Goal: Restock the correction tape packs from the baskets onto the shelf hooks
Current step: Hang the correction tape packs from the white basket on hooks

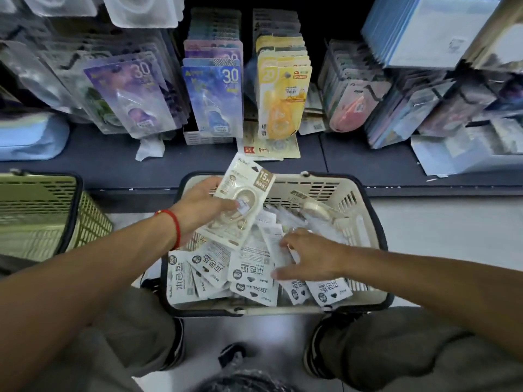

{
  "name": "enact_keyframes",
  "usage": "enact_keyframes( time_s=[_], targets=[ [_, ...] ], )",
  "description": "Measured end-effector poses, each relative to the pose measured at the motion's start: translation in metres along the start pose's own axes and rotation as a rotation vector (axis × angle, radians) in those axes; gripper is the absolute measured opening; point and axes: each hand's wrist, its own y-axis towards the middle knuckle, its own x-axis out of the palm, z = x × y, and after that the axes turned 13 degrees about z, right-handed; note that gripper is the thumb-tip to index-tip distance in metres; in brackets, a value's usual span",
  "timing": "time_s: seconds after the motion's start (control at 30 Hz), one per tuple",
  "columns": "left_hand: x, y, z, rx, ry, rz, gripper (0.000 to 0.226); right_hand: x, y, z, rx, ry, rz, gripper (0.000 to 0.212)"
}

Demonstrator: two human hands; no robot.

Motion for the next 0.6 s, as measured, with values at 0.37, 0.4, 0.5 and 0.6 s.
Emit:
enact_keyframes(
  time_s=[0.37, 0.4, 0.5, 0.6],
  targets=[
    [-0.003, -0.002, 0.023, 0.36, 0.28, 0.143, 0.014, -0.067, -0.001, 0.004, -0.241, -0.107, 0.204, 0.024],
    [-0.002, -0.005, 0.025, 0.409, 0.333, 0.144, 0.016, -0.081, -0.001, 0.008, -0.255, -0.088, 0.261, 0.025],
    [0.003, -0.015, 0.029, 0.484, 0.423, 0.133, 0.02, -0.105, 0.001, 0.022, -0.251, 0.049, 0.433, 0.016],
    [0.007, -0.022, 0.029, 0.53, 0.491, 0.159, 0.02, -0.109, 0.006, 0.03, -0.249, 0.099, 0.474, 0.012]
  ],
)
